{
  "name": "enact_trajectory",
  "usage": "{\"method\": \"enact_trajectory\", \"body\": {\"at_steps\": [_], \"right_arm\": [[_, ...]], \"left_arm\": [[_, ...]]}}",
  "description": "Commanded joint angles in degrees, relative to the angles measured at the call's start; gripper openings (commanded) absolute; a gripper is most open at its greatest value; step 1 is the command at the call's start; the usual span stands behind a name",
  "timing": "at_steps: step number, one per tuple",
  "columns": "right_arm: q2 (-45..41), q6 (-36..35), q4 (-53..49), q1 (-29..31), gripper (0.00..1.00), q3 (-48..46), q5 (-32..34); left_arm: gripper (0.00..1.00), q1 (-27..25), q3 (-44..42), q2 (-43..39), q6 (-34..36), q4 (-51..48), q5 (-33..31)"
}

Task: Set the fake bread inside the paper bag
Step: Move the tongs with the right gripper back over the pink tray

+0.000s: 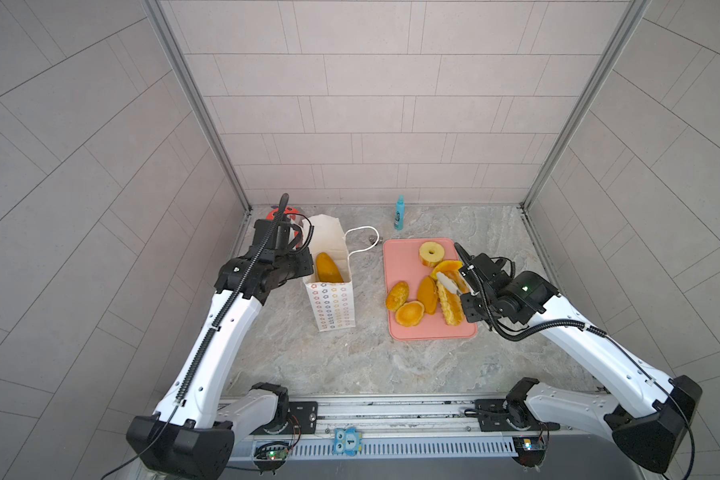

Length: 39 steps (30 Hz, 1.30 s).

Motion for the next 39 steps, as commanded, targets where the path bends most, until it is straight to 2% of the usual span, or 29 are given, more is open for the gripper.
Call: {"method": "enact_trajectory", "body": {"at_steps": [1, 20, 39], "right_arm": [[-1.93, 1.75, -1.73, -0.19, 0.48, -0.11, 0.81], [0.11, 1.84, 0.72, -0.44, 0.58, -3.65, 0.28], [1.90, 1.29, 6.27, -3.94, 0.61, -6.92, -3.95]], "left_arm": [[0.35, 0.49, -0.88, -0.79, 0.32, 0.99, 0.24], [0.36, 1.13, -3.21, -1.80, 0.10, 2.15, 1.96], [0.35, 1.20, -4.17, -1.84, -0.61, 2.59, 2.36]]}}
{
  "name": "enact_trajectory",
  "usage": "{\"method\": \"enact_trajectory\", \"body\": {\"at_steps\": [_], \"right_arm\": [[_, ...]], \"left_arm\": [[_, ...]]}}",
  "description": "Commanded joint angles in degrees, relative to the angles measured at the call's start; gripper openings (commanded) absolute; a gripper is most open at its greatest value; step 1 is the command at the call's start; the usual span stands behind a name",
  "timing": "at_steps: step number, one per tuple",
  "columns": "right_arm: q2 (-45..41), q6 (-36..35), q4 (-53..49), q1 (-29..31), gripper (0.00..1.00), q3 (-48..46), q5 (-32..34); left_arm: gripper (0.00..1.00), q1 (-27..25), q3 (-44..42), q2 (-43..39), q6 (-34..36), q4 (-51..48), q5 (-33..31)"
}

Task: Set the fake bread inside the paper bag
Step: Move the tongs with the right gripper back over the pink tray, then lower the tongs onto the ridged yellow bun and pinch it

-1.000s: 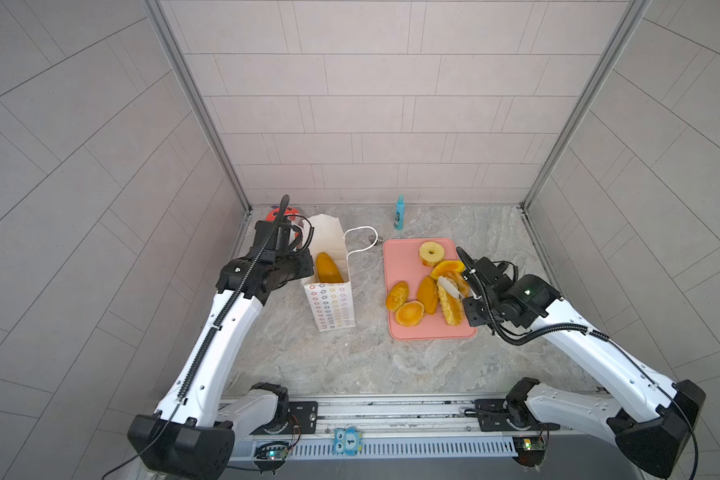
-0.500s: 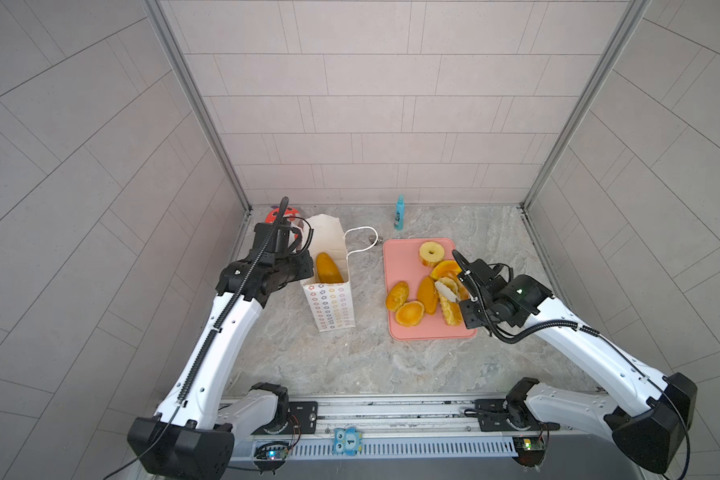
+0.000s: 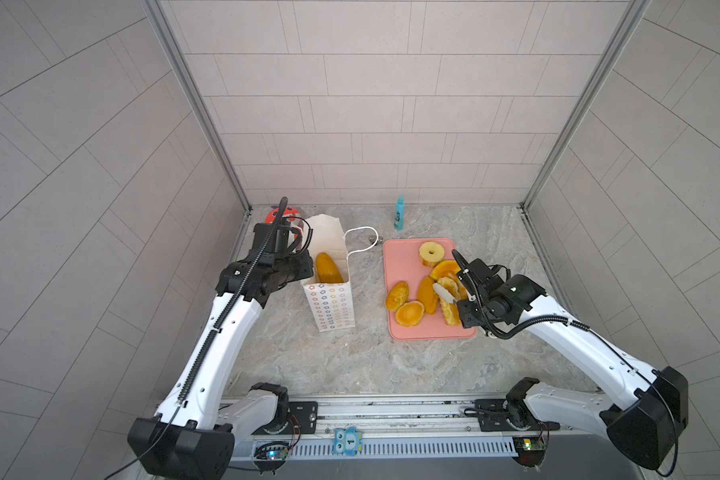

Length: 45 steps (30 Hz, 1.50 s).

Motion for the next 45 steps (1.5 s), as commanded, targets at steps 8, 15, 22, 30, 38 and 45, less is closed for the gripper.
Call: {"method": "enact_trajectory", "body": {"at_steps": [8, 15, 22, 30, 38, 45], "right_arm": [[1.69, -0.44, 4.00, -2.02, 0.61, -0.57, -2.37], [3.47, -0.77, 5.75, -3.31, 0.62, -0.61, -3.27], [5.38, -0.96, 6.58, -4.35, 0.59, -0.56, -4.03], [7.83, -1.67, 6.56, -4.91, 0.56, -0.24, -4.72], [6.74, -1.51, 5.70, -5.20, 0.48, 0.14, -4.79], [3.73, -1.32, 5.01, -5.35, 0.45, 0.66, -4.14]], "left_arm": [[0.35, 0.38, -0.79, -0.88, -0.38, 0.38, -0.13], [0.35, 0.36, -0.97, -0.74, -0.54, 0.42, -0.18], [0.35, 0.42, -0.96, -0.62, -0.56, 0.26, -0.29], [0.35, 0.40, -0.80, -0.55, -0.77, 0.27, -0.18], [0.37, 0.40, -0.34, -0.86, -0.83, -0.18, -0.38], [0.45, 0.35, 0.01, -0.94, -1.09, -0.43, -0.44]]}}
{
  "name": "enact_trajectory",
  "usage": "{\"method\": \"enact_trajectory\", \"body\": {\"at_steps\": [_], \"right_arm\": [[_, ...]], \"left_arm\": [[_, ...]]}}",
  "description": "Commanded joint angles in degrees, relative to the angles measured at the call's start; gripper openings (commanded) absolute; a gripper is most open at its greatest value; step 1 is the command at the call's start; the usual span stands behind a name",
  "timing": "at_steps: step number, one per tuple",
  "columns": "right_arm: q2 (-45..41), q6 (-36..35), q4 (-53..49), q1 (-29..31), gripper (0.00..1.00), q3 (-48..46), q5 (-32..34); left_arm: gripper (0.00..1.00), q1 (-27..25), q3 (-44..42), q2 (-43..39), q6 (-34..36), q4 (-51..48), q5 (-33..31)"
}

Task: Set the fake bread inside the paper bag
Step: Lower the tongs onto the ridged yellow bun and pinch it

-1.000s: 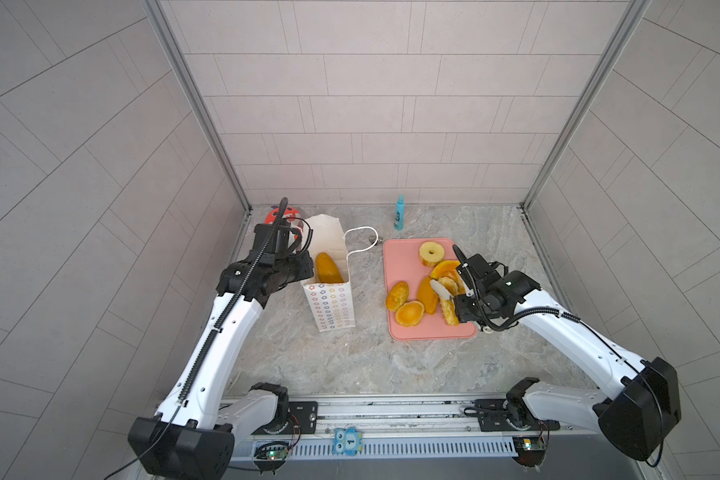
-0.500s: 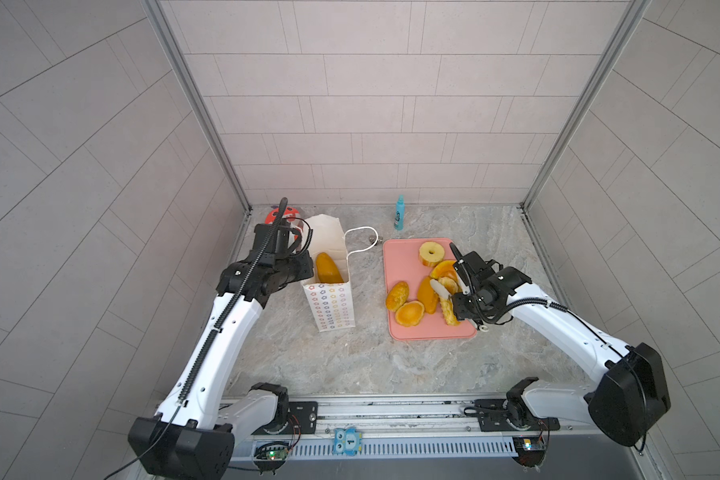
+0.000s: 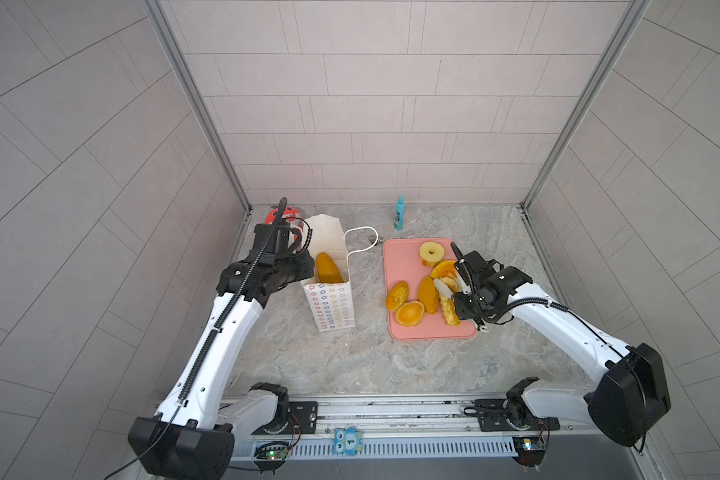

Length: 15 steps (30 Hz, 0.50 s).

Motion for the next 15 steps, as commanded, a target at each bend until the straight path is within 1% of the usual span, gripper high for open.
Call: {"method": "enact_trajectory", "body": {"at_steps": [1, 6, 8, 11, 15], "right_arm": [[-2.97, 0.23, -1.24, -0.34, 0.45, 1.17, 1.49], [-4.99, 0.02, -1.38, -0.39, 0.44, 1.74, 1.74], [-5.61, -0.08, -1.48, -0.42, 0.44, 2.08, 1.76], [-6.10, -0.12, -1.86, -0.39, 0.43, 2.98, 1.85], [-6.48, -0.21, -2.55, -0.46, 0.43, 4.14, 1.94]], "left_arm": [[0.47, 0.31, 0.38, -0.84, -0.04, -0.45, -0.40], [0.48, 0.30, 0.80, -1.10, -0.04, -0.74, -0.49], [0.46, 0.35, 1.04, -1.21, -0.04, -0.82, -0.49], [0.40, 0.34, 1.46, -1.27, 0.05, -1.00, -0.51], [0.30, 0.26, 1.78, -1.41, 0.22, -1.26, -0.49]]}}
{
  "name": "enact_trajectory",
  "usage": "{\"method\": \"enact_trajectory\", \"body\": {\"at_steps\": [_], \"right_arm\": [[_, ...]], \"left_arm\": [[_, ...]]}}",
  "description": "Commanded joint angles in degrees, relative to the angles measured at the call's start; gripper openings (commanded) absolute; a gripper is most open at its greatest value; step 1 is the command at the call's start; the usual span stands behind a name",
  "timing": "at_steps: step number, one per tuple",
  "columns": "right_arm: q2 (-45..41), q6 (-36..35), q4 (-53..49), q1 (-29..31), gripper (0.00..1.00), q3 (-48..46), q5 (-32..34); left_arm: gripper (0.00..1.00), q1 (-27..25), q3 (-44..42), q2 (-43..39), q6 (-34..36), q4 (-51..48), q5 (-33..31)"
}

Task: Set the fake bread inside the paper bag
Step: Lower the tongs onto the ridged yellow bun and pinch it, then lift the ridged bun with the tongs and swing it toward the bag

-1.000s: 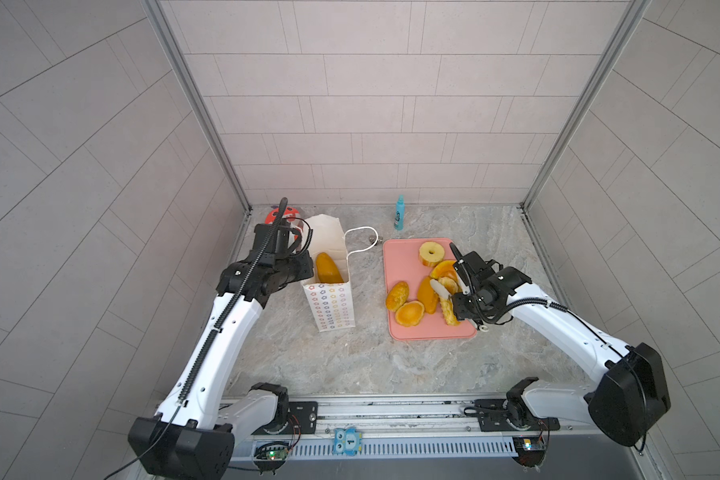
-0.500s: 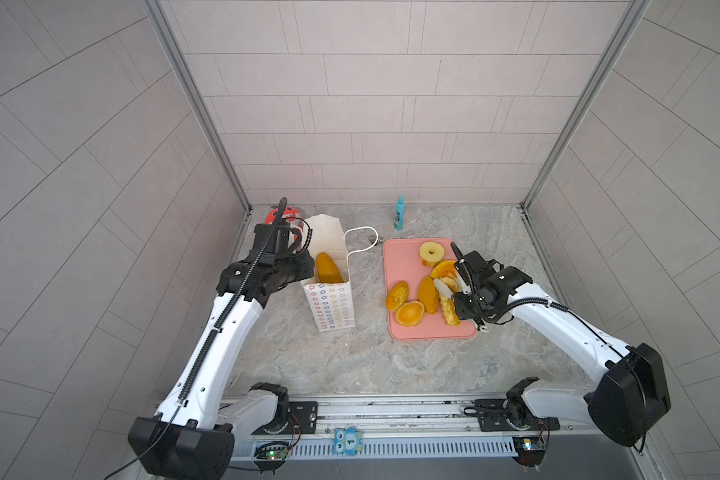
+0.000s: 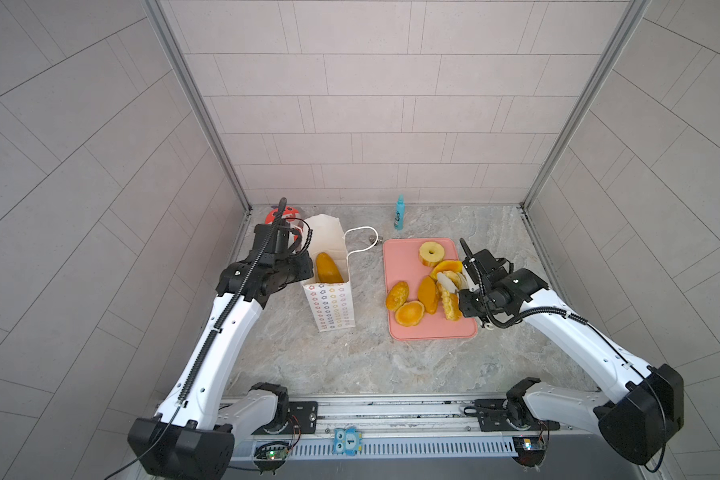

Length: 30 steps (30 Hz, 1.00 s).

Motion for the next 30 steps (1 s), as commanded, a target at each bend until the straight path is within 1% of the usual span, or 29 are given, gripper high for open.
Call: {"method": "enact_trajectory", "body": {"at_steps": [1, 7, 9, 12, 14, 19, 30], "right_arm": [[-1.83, -0.24, -0.98, -0.17, 0.43, 2.46, 1.48], [-2.33, -0.80, -1.98, -0.17, 0.42, 4.69, 0.97], [-2.53, -0.91, -2.41, -0.23, 0.42, 5.76, 0.78], [-2.73, -1.15, -3.01, -0.17, 0.42, 7.64, 0.38], [-2.86, -1.23, -3.42, -0.21, 0.42, 8.78, -0.09], [-2.90, -1.52, -4.17, -0.17, 0.42, 12.05, -1.36], [-0.94, -2.91, -6.81, -0.17, 0.42, 22.01, -3.41]], "left_arm": [[0.29, 0.31, 1.74, -1.27, 0.27, -0.74, -0.35], [0.22, 0.35, 1.80, -1.43, 0.29, -0.87, -0.25], [0.21, 0.35, 1.87, -1.49, 0.29, -0.88, -0.10], [0.22, 0.35, 2.32, -1.50, 0.37, -1.28, -0.22], [0.25, 0.35, 2.68, -1.61, 0.45, -1.68, -0.51], [0.25, 0.31, 3.26, -2.19, 0.77, -2.56, -1.16], [0.13, 0.34, 3.30, -3.52, 0.55, -3.31, -1.24]]}}
